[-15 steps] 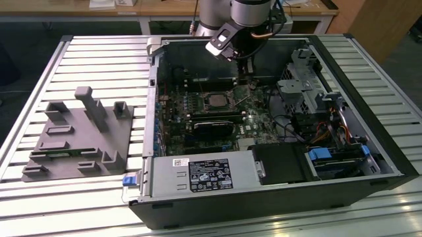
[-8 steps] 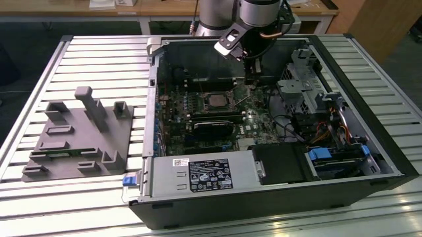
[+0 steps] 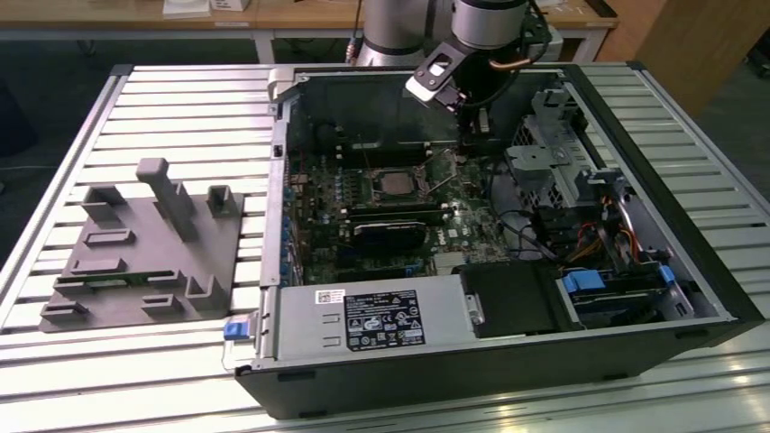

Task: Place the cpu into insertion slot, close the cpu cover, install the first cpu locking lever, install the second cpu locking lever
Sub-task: 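Close the cpu cover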

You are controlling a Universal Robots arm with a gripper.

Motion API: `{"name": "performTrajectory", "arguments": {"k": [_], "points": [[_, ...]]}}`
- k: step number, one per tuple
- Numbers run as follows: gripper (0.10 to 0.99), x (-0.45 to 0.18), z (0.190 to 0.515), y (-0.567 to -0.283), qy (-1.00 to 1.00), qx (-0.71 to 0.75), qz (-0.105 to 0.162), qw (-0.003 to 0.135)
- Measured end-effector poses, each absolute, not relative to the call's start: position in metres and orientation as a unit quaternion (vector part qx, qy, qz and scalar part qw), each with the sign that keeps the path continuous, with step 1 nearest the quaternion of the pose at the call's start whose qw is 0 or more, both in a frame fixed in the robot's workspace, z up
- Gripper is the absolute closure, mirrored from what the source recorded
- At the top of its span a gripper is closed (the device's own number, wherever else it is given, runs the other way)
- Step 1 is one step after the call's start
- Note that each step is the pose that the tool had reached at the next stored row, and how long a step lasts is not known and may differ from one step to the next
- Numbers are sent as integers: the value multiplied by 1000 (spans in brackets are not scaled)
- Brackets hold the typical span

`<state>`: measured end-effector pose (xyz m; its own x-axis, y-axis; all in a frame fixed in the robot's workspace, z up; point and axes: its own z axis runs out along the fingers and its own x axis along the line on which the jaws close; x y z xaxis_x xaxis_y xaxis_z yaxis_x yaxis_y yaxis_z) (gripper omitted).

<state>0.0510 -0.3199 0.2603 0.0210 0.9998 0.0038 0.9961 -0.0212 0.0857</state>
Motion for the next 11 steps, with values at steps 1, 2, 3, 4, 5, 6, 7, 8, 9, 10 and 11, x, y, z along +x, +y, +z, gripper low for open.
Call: {"name": "performTrajectory", "arguments": {"k": [1,2,3,4,5,6,7,8,9,10,11], "points": [[980,52,260,-320,699,714,31,29],[980,53,259,-320,699,714,31,29],[980,54,258,-320,699,714,31,29],[980,55,257,-320,699,714,31,29],[980,56,256,-320,699,714,31,29],[980,57,255,-320,699,714,30,28],[980,58,253,-320,699,714,30,28],[980,58,252,-320,699,714,30,28],[980,59,250,-320,699,714,29,27],[980,59,249,-320,699,714,29,27],[980,60,247,-320,699,714,28,26]]}}
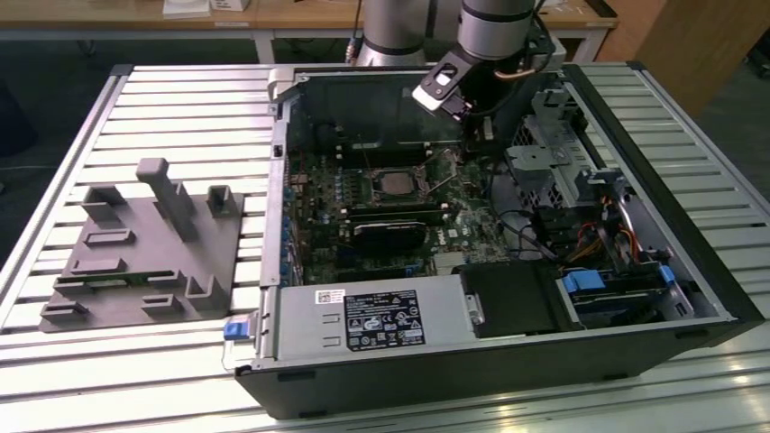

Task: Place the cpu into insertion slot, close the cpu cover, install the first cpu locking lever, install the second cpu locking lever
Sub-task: 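Close the cpu cover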

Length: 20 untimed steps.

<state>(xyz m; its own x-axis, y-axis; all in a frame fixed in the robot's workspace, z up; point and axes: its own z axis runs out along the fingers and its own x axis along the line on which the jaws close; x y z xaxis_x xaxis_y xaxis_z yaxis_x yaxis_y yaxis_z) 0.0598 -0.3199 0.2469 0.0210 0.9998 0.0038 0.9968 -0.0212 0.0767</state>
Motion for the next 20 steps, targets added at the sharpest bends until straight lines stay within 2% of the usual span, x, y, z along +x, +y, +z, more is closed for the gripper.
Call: {"name": "performTrajectory", "arguments": {"k": [14,20], "points": [[980,61,239,-320,699,714,23,21],[980,62,239,-320,700,714,11,9]]}}
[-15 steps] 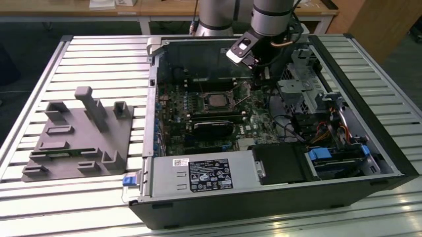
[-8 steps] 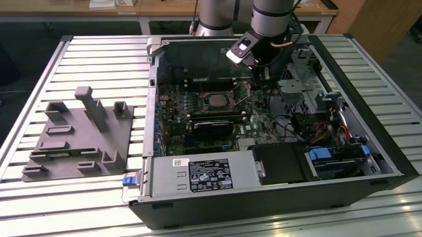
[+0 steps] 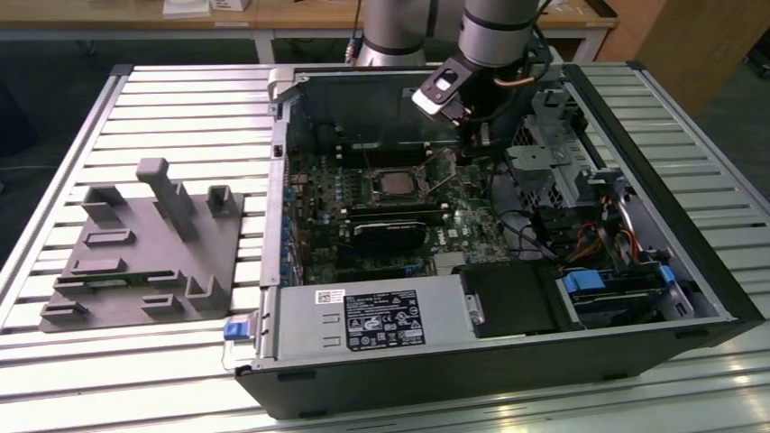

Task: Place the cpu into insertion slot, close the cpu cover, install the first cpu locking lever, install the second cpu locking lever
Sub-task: 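Close the cpu cover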

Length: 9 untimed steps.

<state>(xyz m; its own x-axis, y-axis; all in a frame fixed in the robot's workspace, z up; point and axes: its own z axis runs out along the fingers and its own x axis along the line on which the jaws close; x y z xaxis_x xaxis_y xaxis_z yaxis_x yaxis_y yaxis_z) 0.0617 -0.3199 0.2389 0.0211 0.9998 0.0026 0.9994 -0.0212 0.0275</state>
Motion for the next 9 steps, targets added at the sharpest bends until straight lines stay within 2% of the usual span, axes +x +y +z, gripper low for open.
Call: {"name": "performTrajectory", "arguments": {"k": [3,9], "points": [[980,62,239,-320,700,715,4,3],[980,62,239,-320,700,715,3,1]]}}
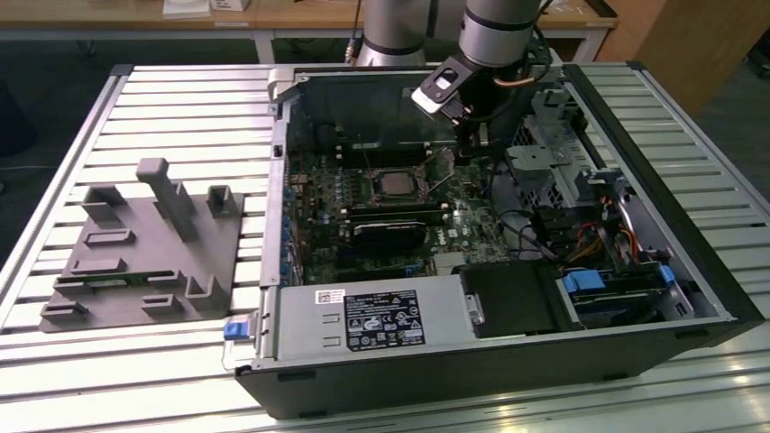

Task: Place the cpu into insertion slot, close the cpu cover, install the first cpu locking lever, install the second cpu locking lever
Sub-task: 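Close the cpu cover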

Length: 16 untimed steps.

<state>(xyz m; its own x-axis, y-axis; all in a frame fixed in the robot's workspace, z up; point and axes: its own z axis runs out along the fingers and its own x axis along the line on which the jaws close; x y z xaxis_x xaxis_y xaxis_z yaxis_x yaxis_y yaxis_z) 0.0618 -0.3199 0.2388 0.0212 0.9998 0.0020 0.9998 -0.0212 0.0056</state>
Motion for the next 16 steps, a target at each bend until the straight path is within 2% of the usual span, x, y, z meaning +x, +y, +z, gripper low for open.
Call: {"name": "performTrajectory", "arguments": {"k": [16], "points": [[980,40,239,-320,700,715,4,2]]}}
